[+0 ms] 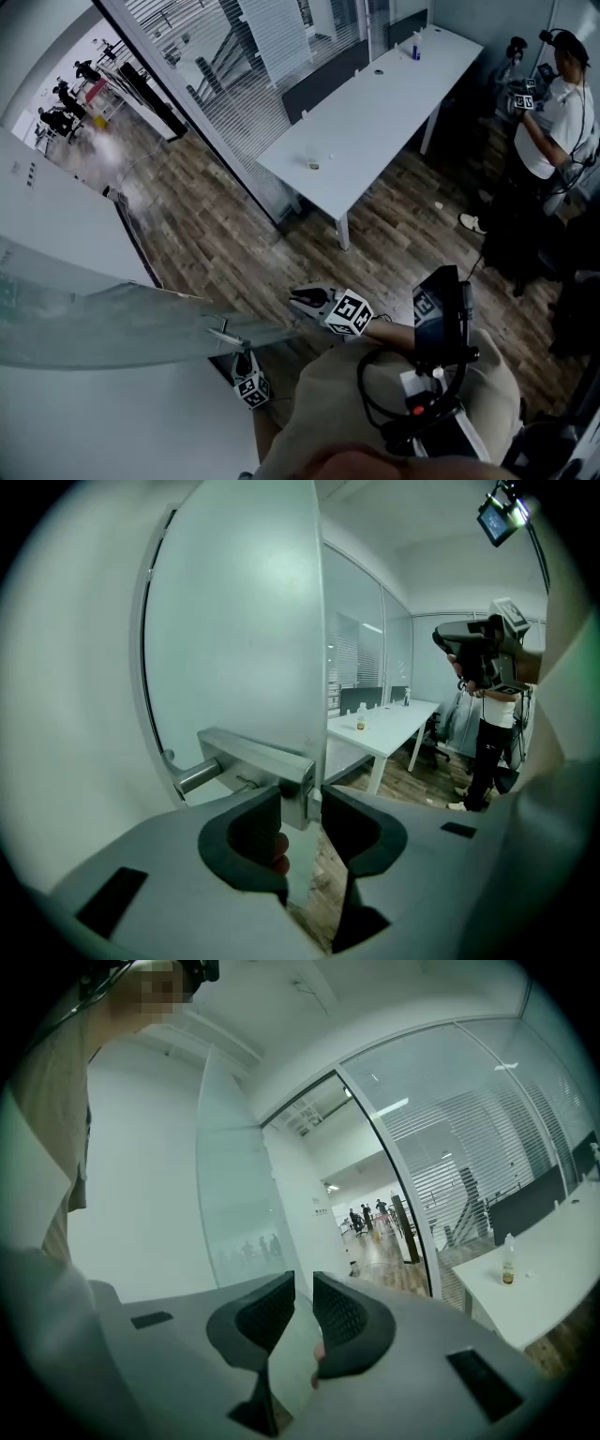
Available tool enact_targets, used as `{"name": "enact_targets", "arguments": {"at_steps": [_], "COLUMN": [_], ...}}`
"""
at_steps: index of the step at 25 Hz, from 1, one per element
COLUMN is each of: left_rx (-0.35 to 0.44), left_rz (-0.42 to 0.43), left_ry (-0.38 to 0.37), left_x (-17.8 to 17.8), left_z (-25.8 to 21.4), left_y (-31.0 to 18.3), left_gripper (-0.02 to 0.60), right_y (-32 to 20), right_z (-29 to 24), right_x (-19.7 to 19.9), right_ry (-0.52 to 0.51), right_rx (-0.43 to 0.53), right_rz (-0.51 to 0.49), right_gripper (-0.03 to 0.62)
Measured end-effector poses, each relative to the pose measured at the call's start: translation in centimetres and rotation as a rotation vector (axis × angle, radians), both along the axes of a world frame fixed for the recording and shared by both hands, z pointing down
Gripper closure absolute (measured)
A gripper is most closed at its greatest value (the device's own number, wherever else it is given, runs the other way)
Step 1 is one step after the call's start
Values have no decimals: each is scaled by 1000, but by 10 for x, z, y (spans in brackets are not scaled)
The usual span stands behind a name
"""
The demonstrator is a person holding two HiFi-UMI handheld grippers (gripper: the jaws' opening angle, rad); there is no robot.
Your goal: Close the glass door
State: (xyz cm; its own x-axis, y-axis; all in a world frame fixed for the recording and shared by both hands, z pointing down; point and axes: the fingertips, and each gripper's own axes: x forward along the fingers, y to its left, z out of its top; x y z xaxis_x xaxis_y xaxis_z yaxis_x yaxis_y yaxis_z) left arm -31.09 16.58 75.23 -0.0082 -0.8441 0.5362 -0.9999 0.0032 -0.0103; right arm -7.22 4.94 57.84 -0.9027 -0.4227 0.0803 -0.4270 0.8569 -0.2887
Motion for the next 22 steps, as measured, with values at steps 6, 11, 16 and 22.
{"name": "enact_targets", "arguments": {"at_steps": [6,11,16,22], "left_rx": [7,17,20,24], "left_rz": [17,53,116,191], "left_ry": [-1,23,17,17], "left_x": [9,18,32,49], "left_z": [2,5,4,5], "left_y": [-24,-44,-60,-86], "left_gripper": [434,433,433,433], "right_y": [1,2,5,-14], "right_z": [2,11,15,11], "right_x": [14,23,28,29], "right_ry": [1,7,8,8], "right_rx": [0,-13,-27,-25], "right_rz": [23,59,89,143], "right_gripper": [526,527,526,526]}}
